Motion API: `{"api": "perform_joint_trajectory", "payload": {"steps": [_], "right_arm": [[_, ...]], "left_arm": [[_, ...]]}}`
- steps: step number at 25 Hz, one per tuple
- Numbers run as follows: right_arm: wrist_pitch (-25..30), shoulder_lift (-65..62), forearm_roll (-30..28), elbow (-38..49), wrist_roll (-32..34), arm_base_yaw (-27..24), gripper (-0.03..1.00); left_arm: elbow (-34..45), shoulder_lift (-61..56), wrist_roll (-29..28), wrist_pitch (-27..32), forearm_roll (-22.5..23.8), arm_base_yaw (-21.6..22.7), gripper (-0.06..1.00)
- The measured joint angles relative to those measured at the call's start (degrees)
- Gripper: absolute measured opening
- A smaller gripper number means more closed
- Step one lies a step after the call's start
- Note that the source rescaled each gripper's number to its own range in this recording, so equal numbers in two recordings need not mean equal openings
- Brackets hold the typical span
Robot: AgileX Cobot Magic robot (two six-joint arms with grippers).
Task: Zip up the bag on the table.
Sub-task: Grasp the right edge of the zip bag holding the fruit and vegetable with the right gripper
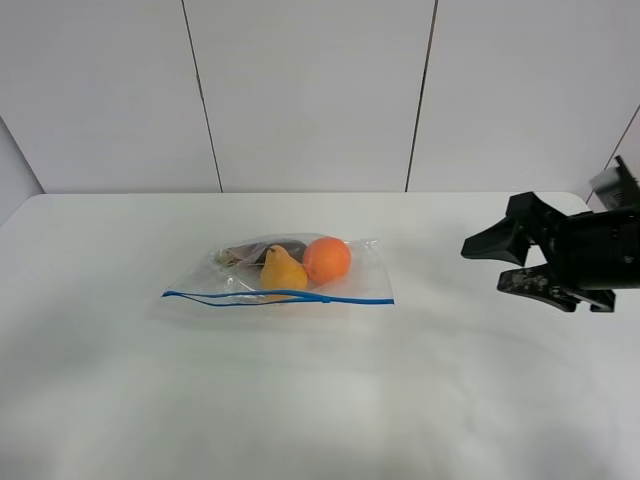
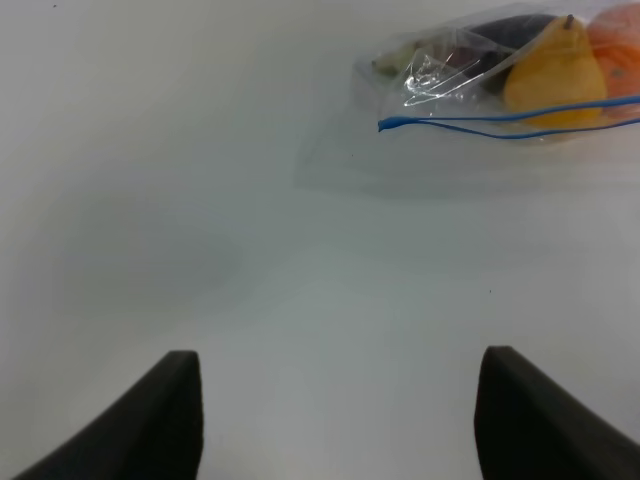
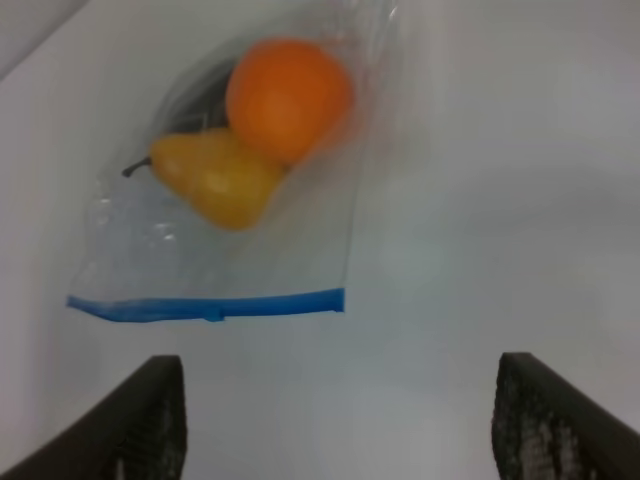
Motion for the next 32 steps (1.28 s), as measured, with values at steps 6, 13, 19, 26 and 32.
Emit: {"api": "perform_joint_trajectory", "payload": {"steps": [6, 13, 19, 26, 32], "right_arm": [[2.17, 16.81, 12.65, -1.67, -10.10, 0.00, 1.00], [7.91, 28.34, 22.78, -1.73, -20.68, 0.00, 1.00], [15.39, 35.70, 31.60, -1.82, -28.56, 0.00, 1.00], [19.53, 41.49, 34.40, -5.36, -31.53, 5.62, 0.94], [15.55, 41.60, 35.92, -10.96, -27.99, 11.80, 0.92]], "left_arm": [[0.00, 0.00, 0.02, 0.00, 0.00, 0.00, 1.00], [0.00, 0.00, 0.02, 0.00, 0.00, 0.00, 1.00], [0.00, 0.00, 0.02, 0.00, 0.00, 0.00, 1.00], [0.00, 0.00, 0.02, 0.00, 0.00, 0.00, 1.00], [0.00, 0.00, 0.02, 0.00, 0.00, 0.00, 1.00]]}}
